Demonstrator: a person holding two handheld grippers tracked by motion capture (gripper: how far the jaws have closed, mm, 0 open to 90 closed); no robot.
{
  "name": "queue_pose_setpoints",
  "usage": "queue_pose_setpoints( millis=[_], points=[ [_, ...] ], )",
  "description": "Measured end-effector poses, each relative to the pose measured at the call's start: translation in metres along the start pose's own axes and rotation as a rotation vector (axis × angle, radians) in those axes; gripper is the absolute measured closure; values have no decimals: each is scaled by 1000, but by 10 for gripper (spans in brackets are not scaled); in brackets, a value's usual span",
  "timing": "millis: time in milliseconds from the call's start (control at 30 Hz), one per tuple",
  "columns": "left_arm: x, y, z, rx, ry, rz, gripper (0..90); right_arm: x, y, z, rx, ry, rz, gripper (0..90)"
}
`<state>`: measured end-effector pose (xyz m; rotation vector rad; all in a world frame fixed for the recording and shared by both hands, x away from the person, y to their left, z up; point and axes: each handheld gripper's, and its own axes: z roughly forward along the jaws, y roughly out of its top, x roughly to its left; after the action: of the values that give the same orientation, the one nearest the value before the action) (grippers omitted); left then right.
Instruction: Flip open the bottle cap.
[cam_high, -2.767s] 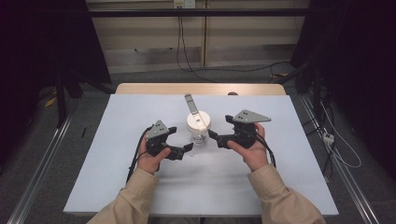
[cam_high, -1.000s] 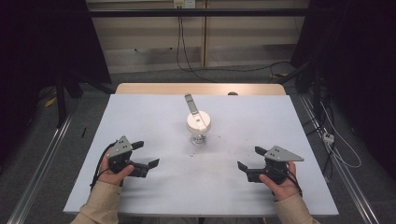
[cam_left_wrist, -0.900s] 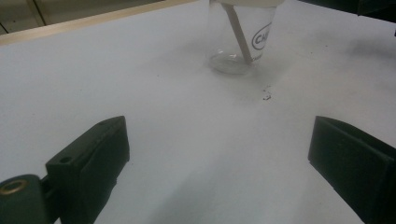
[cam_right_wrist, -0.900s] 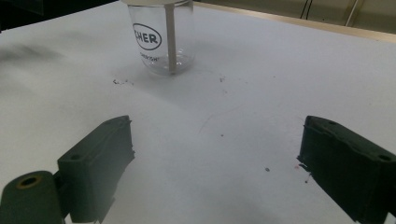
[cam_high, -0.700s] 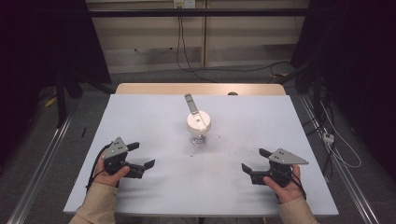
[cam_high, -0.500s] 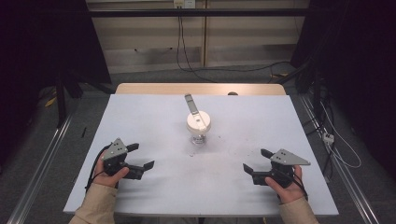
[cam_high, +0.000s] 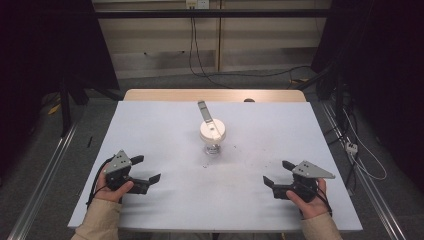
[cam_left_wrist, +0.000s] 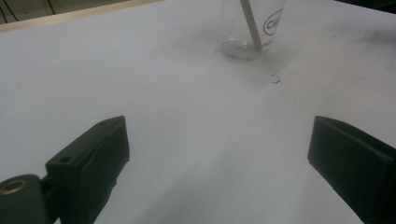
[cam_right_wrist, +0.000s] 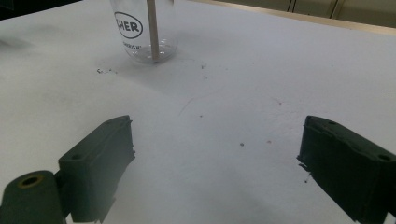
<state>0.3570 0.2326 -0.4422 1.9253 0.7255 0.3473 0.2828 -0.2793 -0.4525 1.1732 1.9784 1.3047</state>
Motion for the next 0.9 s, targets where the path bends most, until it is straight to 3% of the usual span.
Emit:
queue_pose_setpoints(
  millis=[567, 900],
  points=[
    [3, -5, -8, 9, 15, 4, 51, -2, -1, -1, 2, -9, -2, 98],
    [2, -5, -5, 8, 11, 2, 52, -2, -2, 1, 10, -9, -6, 100]
  ],
)
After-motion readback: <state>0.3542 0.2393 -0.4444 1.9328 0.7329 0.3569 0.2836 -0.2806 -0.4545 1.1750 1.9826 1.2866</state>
